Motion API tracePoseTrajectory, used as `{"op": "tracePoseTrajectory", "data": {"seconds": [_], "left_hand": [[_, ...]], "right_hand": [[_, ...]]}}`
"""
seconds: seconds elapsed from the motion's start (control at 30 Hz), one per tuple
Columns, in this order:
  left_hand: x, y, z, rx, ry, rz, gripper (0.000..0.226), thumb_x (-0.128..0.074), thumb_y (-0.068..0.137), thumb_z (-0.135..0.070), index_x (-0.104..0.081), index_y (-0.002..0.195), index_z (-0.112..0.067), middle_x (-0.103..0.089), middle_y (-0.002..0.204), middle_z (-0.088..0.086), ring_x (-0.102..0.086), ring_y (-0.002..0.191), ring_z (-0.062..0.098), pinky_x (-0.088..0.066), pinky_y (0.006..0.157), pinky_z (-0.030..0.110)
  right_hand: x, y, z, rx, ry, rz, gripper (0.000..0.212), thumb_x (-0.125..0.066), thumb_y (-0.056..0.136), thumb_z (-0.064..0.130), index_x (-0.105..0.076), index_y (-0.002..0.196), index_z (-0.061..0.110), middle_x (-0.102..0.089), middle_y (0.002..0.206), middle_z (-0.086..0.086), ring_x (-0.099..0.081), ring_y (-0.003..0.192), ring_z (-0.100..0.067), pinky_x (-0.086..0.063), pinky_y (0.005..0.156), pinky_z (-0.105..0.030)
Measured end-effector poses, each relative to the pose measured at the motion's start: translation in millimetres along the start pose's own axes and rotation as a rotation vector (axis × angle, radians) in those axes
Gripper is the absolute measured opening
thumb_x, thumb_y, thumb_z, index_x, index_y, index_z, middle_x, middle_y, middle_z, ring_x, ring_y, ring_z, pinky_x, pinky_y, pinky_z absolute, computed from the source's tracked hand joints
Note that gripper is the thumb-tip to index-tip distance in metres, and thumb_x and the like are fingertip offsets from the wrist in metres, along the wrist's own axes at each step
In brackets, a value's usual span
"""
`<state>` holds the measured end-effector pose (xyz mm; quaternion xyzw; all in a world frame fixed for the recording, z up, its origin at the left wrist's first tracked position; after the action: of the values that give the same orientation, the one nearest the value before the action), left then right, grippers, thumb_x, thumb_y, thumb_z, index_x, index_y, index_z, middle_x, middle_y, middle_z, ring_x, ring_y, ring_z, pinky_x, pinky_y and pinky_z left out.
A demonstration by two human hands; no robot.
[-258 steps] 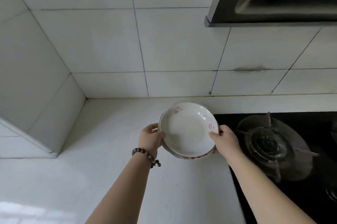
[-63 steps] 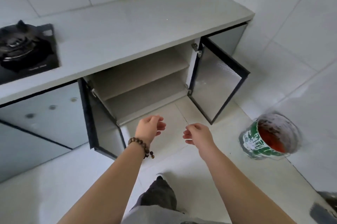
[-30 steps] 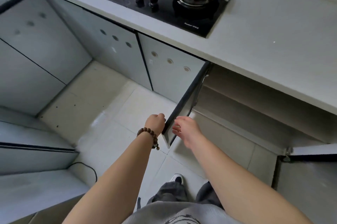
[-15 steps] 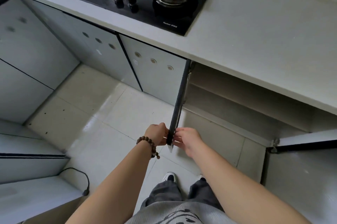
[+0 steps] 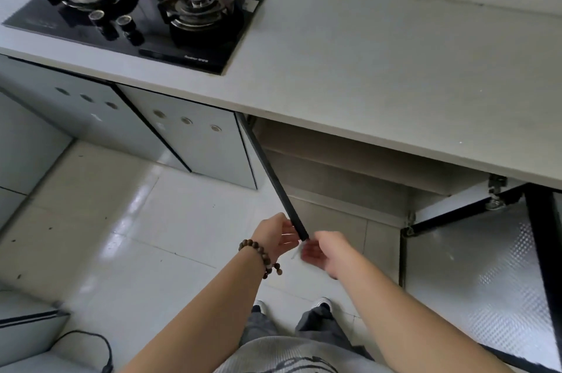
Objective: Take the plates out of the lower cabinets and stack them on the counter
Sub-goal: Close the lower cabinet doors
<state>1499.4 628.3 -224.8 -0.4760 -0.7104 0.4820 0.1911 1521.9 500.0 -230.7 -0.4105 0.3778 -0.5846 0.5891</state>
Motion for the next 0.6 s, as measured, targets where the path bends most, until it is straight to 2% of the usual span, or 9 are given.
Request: {"op": "tracePoseTrajectory", "data": {"seconds": [0.07, 0.17, 0.23, 0.33, 0.4, 0.5, 0.6], "left_hand": [[-25, 5, 2, -0.019, -0.04, -0.012, 0.021, -0.04, 0.087, -0.009, -0.059, 0.084, -0.002, -0.072, 0.071, 0.01, -0.066, 0.076, 0.025, -0.051, 0.084, 0.036], [-61, 10, 1, -0.042, -0.137, -0.01, 0.02, -0.04, 0.087, -0.007, -0.058, 0.092, -0.001, -0.069, 0.092, 0.014, -0.063, 0.085, 0.026, -0.046, 0.078, 0.031], [-81, 11, -2, -0.038, -0.211, -0.002, 0.02, -0.04, 0.087, -0.006, -0.056, 0.096, 0.0, -0.064, 0.101, 0.017, -0.06, 0.092, 0.028, -0.046, 0.08, 0.032], [-105, 13, -10, -0.04, -0.272, 0.033, 0.021, -0.038, 0.086, -0.004, -0.054, 0.1, -0.001, -0.059, 0.104, 0.019, -0.059, 0.092, 0.029, -0.048, 0.081, 0.034], [-119, 15, -17, -0.044, -0.282, 0.047, 0.021, -0.037, 0.086, -0.002, -0.054, 0.098, 0.0, -0.06, 0.106, 0.019, -0.06, 0.091, 0.029, -0.048, 0.088, 0.036], [-136, 22, -29, -0.037, -0.248, 0.062, 0.024, -0.035, 0.086, 0.001, -0.055, 0.101, 0.001, -0.061, 0.111, 0.02, -0.06, 0.103, 0.032, -0.045, 0.099, 0.039], [-152, 33, -42, -0.022, -0.242, 0.069, 0.033, -0.033, 0.087, 0.003, -0.056, 0.111, 0.006, -0.061, 0.118, 0.022, -0.062, 0.106, 0.03, -0.049, 0.092, 0.036]], "right_hand": [[18, 1, 10, -0.001, 0.092, 0.041, 0.019, -0.042, 0.09, -0.005, -0.058, 0.08, -0.007, -0.057, 0.068, -0.018, -0.057, 0.059, -0.028, -0.055, 0.059, -0.034], [40, 4, 27, 0.01, 0.193, 0.077, 0.013, -0.049, 0.088, -0.006, -0.061, 0.093, -0.009, -0.06, 0.073, -0.018, -0.06, 0.064, -0.027, -0.056, 0.065, -0.034], [53, 8, 38, 0.037, 0.238, 0.083, 0.011, -0.053, 0.088, -0.005, -0.061, 0.095, -0.008, -0.061, 0.076, -0.017, -0.061, 0.067, -0.026, -0.056, 0.065, -0.031], [67, 14, 53, 0.089, 0.302, 0.097, 0.011, -0.053, 0.09, -0.002, -0.062, 0.095, -0.006, -0.062, 0.078, -0.015, -0.062, 0.07, -0.022, -0.055, 0.067, -0.028], [73, 20, 63, 0.095, 0.341, 0.103, 0.011, -0.053, 0.09, -0.001, -0.064, 0.091, -0.004, -0.063, 0.079, -0.014, -0.063, 0.073, -0.021, -0.055, 0.069, -0.027], [82, 30, 80, 0.103, 0.391, 0.067, 0.009, -0.055, 0.09, -0.001, -0.064, 0.091, -0.003, -0.063, 0.078, -0.013, -0.063, 0.073, -0.021, -0.055, 0.072, -0.027], [90, 39, 101, 0.117, 0.436, 0.025, 0.007, -0.058, 0.089, -0.001, -0.064, 0.092, -0.002, -0.065, 0.079, -0.014, -0.064, 0.074, -0.022, -0.056, 0.074, -0.03]]}}
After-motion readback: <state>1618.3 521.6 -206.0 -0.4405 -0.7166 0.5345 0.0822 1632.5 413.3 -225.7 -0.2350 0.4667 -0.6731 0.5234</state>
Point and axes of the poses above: each hand's wrist, its own y-axis towards the middle knuckle, its own x-axis out of the back of the hand, z = x × y, the point moved 2 cm from there along y, towards the middle knuckle
